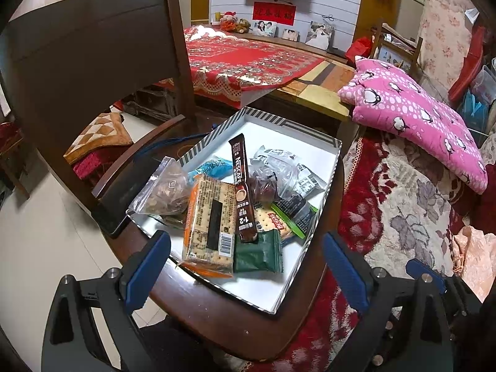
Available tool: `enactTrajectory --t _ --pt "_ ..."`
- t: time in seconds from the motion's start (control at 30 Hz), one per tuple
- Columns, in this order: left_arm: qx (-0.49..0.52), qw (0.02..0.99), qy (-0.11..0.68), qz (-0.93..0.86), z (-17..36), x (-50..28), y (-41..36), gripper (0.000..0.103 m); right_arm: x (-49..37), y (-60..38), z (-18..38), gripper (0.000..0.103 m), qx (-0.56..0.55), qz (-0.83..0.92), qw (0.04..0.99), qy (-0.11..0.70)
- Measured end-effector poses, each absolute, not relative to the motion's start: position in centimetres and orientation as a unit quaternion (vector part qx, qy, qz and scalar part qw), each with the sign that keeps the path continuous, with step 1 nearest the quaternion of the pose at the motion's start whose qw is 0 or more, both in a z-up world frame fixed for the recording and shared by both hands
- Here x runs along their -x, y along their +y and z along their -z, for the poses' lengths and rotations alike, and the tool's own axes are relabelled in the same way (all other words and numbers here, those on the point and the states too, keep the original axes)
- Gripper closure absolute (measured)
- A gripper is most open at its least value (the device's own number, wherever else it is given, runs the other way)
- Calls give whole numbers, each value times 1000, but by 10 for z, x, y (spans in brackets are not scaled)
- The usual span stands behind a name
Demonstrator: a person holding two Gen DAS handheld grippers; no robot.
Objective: Organize snacks
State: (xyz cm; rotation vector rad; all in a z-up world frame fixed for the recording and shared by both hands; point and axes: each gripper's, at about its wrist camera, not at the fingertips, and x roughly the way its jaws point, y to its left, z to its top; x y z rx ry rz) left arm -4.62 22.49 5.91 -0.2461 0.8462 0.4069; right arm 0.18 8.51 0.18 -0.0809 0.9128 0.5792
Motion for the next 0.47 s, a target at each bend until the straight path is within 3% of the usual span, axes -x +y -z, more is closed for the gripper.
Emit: enactTrajectory --t 0.47 --pt "98 899 383 -186 -62 44 221 6 -3 84 0 9 37 -276 854 439"
